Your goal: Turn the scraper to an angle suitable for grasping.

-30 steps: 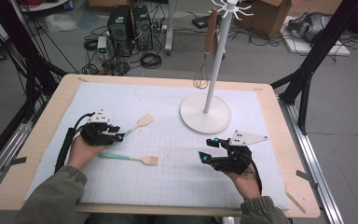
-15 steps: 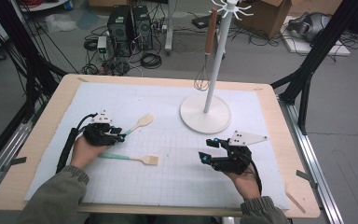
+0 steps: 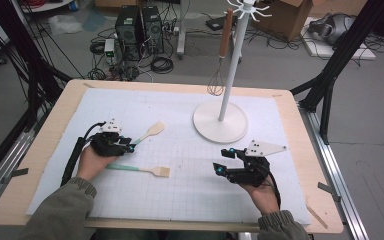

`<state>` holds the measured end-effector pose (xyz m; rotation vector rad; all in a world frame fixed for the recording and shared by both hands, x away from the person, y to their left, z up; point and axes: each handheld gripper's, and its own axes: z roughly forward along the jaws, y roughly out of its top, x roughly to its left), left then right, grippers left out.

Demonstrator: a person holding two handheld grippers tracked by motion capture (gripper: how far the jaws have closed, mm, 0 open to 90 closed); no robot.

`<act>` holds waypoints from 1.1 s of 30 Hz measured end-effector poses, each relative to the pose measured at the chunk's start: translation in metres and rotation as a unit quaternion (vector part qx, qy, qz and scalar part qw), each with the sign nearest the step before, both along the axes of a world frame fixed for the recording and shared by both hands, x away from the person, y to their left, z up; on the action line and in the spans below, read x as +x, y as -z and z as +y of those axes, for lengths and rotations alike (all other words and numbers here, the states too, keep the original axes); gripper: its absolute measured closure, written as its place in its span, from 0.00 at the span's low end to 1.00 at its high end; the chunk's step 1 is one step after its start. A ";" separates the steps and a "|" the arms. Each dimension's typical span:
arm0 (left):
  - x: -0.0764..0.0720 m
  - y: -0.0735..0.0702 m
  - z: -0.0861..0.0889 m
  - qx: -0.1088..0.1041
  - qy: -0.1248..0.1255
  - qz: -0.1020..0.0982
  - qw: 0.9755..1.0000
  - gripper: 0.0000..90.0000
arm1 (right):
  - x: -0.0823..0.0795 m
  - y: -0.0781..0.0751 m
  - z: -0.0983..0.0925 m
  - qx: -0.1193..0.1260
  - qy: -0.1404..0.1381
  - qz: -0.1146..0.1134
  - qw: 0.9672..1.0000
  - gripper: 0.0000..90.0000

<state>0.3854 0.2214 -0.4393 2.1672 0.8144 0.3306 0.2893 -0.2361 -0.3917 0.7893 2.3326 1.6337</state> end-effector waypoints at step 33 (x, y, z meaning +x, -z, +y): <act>0.000 0.002 -0.007 0.020 -0.016 -0.001 1.000 0.85 | -0.001 0.001 -0.001 0.002 0.003 0.000 1.000 0.43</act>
